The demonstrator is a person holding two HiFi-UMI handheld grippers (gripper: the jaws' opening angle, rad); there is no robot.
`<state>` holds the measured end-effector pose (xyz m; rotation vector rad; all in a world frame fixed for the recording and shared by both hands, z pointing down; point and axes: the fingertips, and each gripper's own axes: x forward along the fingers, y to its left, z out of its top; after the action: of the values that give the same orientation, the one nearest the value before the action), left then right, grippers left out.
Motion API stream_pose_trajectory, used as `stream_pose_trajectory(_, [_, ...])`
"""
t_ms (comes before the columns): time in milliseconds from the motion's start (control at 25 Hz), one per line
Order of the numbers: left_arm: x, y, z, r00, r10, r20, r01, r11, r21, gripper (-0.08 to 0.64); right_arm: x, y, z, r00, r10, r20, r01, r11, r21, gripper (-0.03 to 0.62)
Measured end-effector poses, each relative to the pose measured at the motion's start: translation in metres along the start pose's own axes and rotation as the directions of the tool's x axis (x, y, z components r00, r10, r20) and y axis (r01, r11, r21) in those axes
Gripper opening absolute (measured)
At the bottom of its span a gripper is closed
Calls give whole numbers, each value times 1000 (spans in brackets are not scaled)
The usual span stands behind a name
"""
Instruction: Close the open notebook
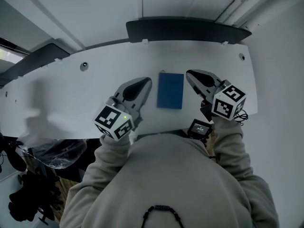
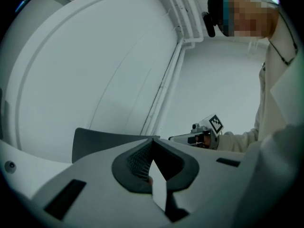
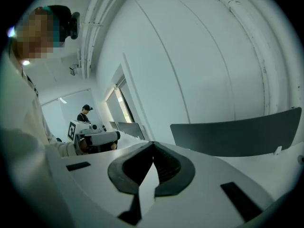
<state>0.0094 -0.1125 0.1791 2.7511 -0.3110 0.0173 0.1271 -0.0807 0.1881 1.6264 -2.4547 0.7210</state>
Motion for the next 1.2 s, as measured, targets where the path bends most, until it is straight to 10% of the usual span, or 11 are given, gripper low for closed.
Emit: stream_pose_trajectory(1200, [33, 34, -62, 961, 175, -214, -163, 984, 72, 2, 9, -67, -67, 990, 135, -40, -129, 983, 132, 20])
